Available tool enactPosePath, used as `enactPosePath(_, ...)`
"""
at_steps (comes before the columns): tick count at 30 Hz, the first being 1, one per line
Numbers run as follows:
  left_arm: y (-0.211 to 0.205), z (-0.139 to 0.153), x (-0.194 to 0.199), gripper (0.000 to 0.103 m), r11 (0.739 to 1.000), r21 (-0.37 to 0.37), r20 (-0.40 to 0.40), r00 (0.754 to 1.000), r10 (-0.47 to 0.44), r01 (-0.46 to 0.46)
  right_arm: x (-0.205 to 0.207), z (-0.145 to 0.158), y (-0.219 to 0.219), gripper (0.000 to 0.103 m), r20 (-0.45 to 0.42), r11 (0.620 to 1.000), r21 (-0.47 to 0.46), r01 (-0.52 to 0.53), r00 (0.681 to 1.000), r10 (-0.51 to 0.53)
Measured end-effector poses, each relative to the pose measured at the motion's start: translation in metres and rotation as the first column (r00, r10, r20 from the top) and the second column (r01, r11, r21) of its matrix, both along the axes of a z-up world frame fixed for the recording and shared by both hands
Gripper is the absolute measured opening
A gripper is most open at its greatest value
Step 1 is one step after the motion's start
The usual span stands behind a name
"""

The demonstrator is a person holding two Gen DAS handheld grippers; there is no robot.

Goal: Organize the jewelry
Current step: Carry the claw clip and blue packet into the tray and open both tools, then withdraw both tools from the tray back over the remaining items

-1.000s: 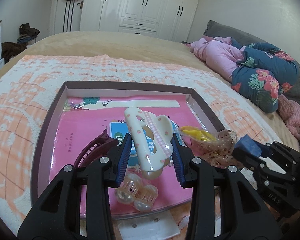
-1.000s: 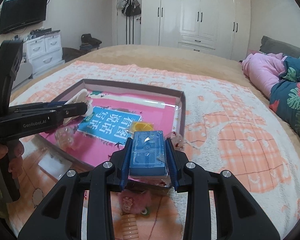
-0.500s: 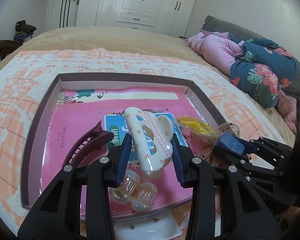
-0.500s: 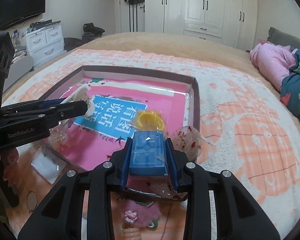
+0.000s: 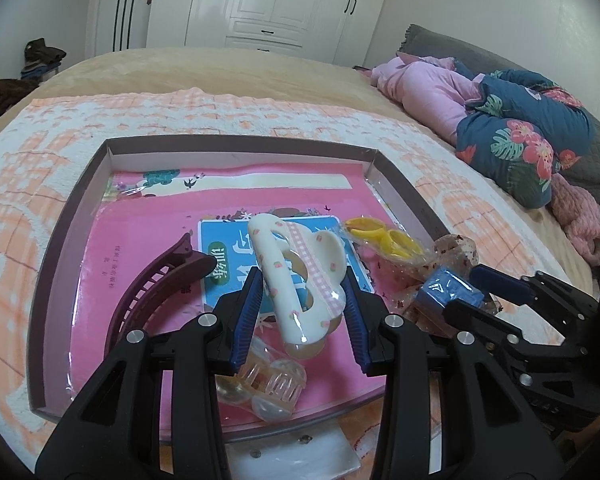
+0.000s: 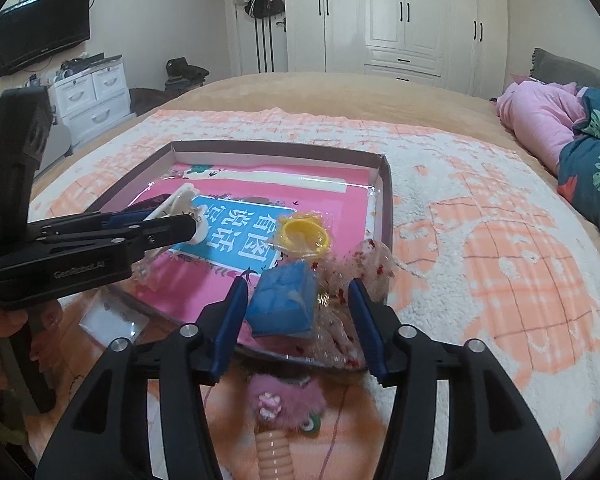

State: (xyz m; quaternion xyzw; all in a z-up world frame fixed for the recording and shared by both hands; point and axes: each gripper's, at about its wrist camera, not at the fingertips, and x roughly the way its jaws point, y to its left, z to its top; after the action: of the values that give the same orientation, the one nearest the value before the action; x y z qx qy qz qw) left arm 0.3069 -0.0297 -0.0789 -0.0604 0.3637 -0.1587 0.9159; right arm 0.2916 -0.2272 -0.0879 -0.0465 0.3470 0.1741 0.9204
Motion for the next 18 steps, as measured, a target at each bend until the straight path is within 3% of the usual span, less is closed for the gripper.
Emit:
enactPosePath(4,0.0,0.0,0.0,0.031,1.0,0.002,0.0,1.0,0.002,-0.002,-0.008,0.005,-0.008,0.056,0.011,1.0,0.022,0.017,1.0,-0.017)
enactPosePath(9,0.002,0.002,-0.003,0.044,1.0,0.004,0.008,1.0,0.013,-0.013,-0.014,0.01,-0.015,0.06,0.022,0.999,0.04,0.036,0.999,-0.037)
enactPosePath(18,0.007,0.013,-0.014,0.058,0.999,-0.013,0.033,0.999,0.038,-0.038,-0.025,0.018,-0.018,0.067,0.069,0.998,0.032,0.05,0.996,-0.052)
